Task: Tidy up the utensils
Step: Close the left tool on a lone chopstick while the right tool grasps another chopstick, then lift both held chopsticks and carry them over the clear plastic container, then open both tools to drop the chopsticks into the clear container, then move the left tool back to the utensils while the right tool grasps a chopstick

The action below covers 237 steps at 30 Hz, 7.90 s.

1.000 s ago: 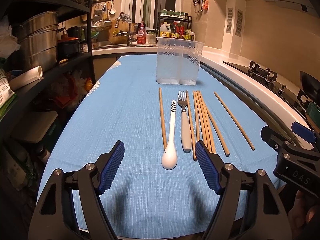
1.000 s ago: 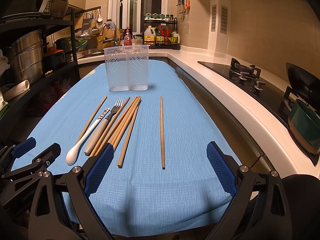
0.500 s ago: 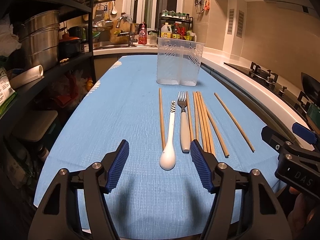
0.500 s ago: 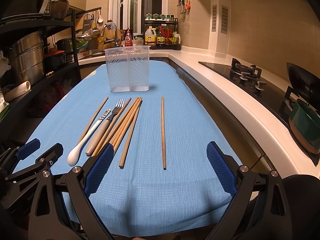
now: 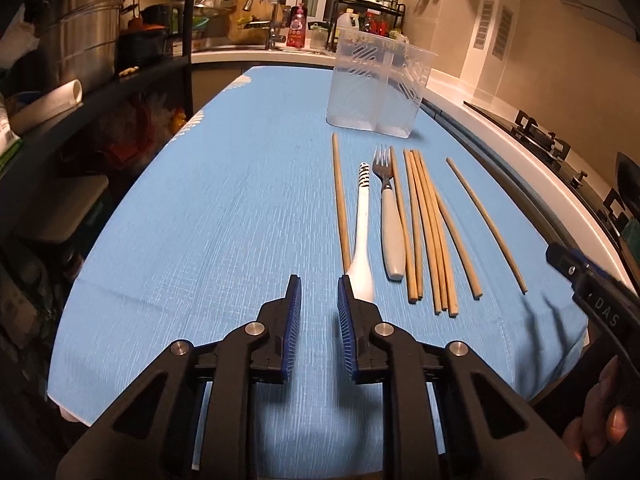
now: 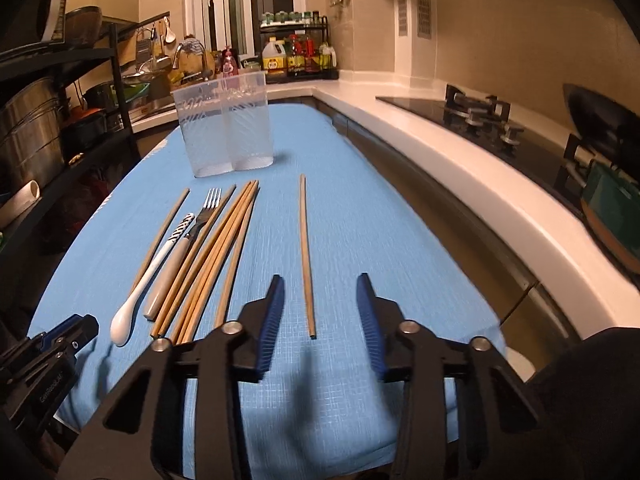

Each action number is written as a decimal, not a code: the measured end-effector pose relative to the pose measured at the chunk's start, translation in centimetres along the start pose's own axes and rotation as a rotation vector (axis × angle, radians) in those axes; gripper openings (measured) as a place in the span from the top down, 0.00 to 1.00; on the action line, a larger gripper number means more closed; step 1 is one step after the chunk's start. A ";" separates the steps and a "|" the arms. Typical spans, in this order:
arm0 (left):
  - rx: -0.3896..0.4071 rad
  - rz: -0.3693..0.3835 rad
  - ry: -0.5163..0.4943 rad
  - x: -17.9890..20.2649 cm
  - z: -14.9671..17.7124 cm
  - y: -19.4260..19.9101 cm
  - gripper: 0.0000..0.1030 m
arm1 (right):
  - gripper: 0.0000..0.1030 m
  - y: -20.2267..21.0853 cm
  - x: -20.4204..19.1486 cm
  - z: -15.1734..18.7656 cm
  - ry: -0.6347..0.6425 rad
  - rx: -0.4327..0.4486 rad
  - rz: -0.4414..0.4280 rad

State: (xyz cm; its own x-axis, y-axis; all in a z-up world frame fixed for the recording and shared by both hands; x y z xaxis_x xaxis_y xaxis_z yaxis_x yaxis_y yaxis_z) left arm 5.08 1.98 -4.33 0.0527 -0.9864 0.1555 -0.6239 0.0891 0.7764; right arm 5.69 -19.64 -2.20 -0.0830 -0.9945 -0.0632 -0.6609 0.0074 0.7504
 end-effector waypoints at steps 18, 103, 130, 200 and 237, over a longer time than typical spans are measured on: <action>-0.054 0.087 -0.003 0.8 -2.2 -4.1 0.86 | 0.73 -4.9 0.4 0.1 -0.066 -0.153 0.003; 0.353 -0.096 -0.091 2.1 -7.2 8.6 0.95 | 0.95 7.5 -2.4 -6.9 0.121 0.201 -0.032; 0.174 0.000 -0.141 3.2 -20.7 6.3 0.95 | 0.95 4.9 -3.1 -19.8 0.158 0.154 -0.133; 0.160 0.045 -0.151 7.3 -38.1 2.4 0.63 | 0.69 -0.3 -8.4 -36.7 0.169 0.036 -0.160; 0.026 0.133 -0.005 0.4 -3.5 -0.1 0.93 | 0.96 -1.1 -3.8 -3.6 0.046 -0.093 -0.273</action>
State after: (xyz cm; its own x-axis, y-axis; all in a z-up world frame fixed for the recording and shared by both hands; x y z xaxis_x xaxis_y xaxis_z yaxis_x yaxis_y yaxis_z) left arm 7.87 2.09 -2.25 -0.0359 -0.9668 0.2531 -0.6449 0.2158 0.7331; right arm 9.42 -16.20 -0.41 0.1233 -0.9622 -0.2427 -0.5831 -0.2682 0.7669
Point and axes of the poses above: each gripper's, at about its wrist camera, not at the fingertips, and y roughly against the way its jaws point, x to its right, z to its underside, the point moved 4 cm from there along -y, roughly the way its jaws point, and after that the axes turned 9 degrees about -x, right-handed, at the moved point
